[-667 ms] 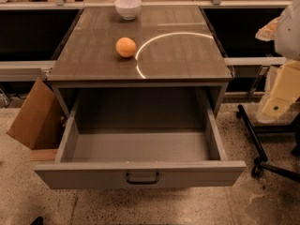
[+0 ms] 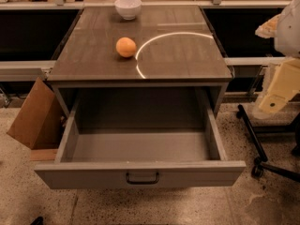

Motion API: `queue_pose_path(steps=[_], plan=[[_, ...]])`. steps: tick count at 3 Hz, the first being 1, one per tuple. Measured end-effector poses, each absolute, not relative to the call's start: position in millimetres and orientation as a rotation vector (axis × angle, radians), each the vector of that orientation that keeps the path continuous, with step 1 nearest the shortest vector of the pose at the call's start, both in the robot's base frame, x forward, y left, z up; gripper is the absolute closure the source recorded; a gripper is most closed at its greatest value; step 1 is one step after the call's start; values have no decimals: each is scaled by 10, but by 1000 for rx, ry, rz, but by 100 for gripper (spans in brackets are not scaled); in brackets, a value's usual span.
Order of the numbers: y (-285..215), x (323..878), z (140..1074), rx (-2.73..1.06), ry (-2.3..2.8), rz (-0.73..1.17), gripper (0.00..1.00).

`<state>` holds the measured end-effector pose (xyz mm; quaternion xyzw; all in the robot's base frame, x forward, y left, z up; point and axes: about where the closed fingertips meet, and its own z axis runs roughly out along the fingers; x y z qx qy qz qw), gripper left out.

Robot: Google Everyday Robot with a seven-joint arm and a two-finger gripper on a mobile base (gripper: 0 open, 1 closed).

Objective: Place orange into top drawer

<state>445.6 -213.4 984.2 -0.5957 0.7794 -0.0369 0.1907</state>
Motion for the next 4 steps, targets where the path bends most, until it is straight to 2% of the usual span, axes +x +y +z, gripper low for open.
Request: queue_pose_path(steps=[1,3,4], plan=[[-2034,4802,9808,-1579,2115,13,0],[-1418,5627,9686,-1437,1947,377,0],[-1417,5628,9686,-1436,1947,377,0]])
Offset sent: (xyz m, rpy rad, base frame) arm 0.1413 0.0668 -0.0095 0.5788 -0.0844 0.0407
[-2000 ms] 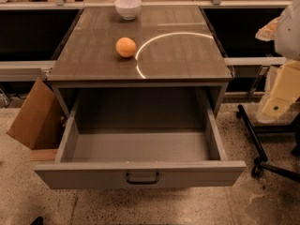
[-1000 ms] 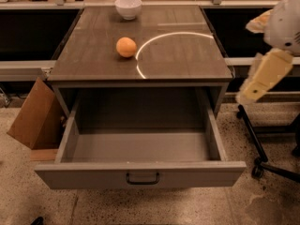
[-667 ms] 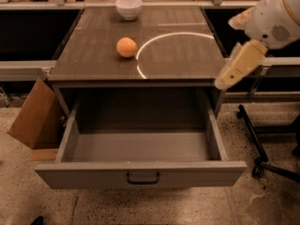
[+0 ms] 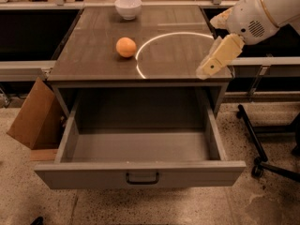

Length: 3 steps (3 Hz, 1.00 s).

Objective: Place orange into top drawer

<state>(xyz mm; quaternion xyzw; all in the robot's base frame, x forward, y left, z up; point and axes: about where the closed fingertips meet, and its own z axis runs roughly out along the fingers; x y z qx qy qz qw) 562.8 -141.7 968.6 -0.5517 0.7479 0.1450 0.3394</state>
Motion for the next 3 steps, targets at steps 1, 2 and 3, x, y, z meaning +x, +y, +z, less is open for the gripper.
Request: queue_pose_path(steps=[1,2,3], plan=[[-1264,5900,9576,-1368,1933,408,0],[-952,6369,9346,-1290,1919,455,0],[-671,6711,9159,-1232,1910,481,0]])
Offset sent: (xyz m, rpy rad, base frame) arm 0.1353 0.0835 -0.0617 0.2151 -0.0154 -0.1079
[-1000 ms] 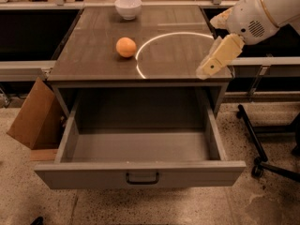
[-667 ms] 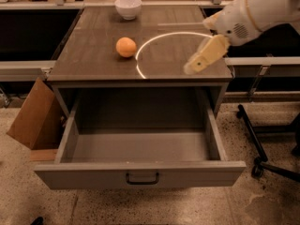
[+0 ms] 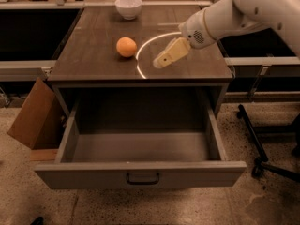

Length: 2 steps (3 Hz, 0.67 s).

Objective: Place orange into top drawer

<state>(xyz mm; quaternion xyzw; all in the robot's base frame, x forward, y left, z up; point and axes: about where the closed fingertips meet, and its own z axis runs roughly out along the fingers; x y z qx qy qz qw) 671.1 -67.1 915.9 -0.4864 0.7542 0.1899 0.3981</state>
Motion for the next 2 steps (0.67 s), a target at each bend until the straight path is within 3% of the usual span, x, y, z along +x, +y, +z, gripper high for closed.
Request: queue_pose_path(steps=[2], plan=[[-252,7214,8874,-1174,1916,443,0]])
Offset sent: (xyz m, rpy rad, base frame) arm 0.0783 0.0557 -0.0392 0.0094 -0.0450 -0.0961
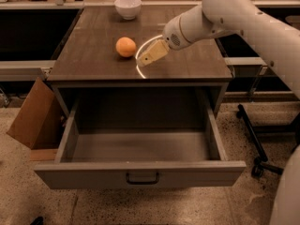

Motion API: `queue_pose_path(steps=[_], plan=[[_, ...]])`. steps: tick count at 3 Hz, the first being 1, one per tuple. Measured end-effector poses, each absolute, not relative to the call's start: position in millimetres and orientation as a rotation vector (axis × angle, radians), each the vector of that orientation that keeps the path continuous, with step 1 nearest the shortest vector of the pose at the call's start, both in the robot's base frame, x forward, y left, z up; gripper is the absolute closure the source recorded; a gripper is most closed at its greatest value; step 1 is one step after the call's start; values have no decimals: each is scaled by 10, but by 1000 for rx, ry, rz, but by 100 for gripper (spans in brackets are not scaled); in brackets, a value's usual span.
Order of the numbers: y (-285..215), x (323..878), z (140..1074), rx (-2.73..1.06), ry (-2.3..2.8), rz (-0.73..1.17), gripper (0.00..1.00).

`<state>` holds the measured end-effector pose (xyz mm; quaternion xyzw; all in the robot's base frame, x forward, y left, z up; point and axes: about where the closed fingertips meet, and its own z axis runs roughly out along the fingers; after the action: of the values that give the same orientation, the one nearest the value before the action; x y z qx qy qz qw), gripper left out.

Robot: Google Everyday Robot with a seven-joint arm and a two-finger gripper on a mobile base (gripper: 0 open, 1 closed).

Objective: Place orange into top drawer

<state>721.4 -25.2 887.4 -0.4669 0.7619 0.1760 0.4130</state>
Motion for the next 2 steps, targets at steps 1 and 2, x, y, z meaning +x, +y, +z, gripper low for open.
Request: queue_pose_path(steps=[1,2], plan=[[-93,7529,8691,-1122,1928,431,0],[25,7603,8651,-1131,1925,442,0]])
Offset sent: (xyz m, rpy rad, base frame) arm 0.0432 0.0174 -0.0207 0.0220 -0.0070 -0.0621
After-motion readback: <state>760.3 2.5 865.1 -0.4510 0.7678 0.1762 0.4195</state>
